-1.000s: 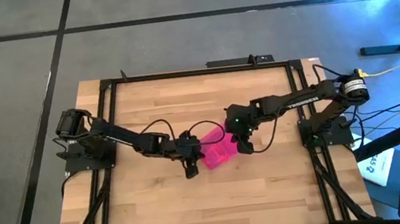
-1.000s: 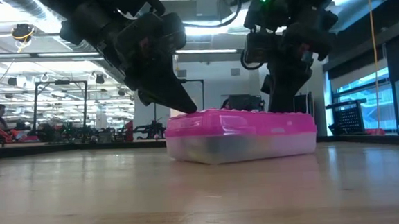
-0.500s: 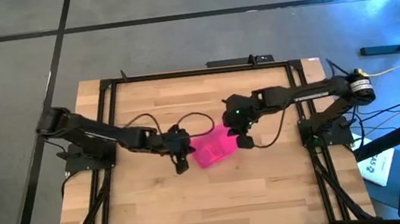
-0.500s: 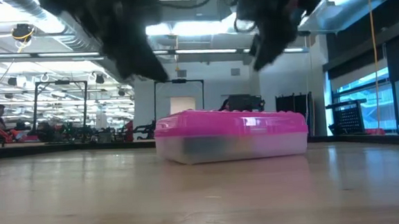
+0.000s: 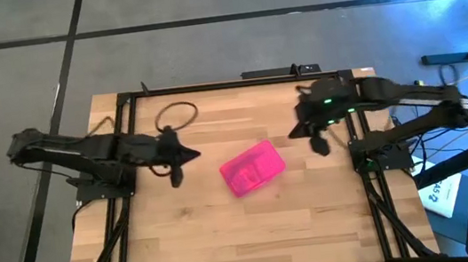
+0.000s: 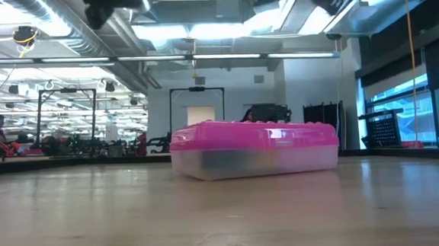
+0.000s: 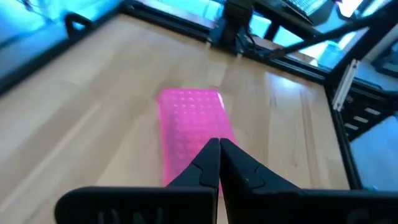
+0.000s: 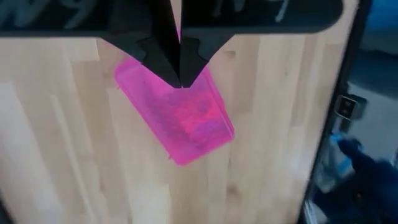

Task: Pack school essentials
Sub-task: Return to Home Position

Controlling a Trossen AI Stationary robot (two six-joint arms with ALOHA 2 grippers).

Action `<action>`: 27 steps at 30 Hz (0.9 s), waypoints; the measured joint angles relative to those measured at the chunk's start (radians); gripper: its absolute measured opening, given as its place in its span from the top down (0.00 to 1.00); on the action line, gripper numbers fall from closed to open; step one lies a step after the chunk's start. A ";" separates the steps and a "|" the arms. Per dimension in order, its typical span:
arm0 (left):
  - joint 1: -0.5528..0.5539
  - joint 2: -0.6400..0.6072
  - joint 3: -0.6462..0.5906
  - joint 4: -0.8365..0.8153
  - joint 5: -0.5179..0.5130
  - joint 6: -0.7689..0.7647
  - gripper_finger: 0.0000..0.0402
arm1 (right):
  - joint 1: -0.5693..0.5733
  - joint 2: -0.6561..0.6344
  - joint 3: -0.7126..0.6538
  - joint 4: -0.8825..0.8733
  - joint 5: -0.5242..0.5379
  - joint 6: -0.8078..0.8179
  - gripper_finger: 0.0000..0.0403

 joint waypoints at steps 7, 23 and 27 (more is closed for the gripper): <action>0.000 -0.177 -0.055 0.013 -0.013 0.080 1.00 | -0.005 -0.250 -0.081 0.041 -0.005 0.046 1.00; -0.002 -0.579 -0.539 0.637 0.061 0.124 1.00 | -0.004 -0.753 -0.473 0.427 -0.054 0.255 0.99; -0.001 -0.641 -0.586 0.655 0.058 0.125 1.00 | -0.004 -0.869 -0.569 0.473 -0.053 0.292 0.99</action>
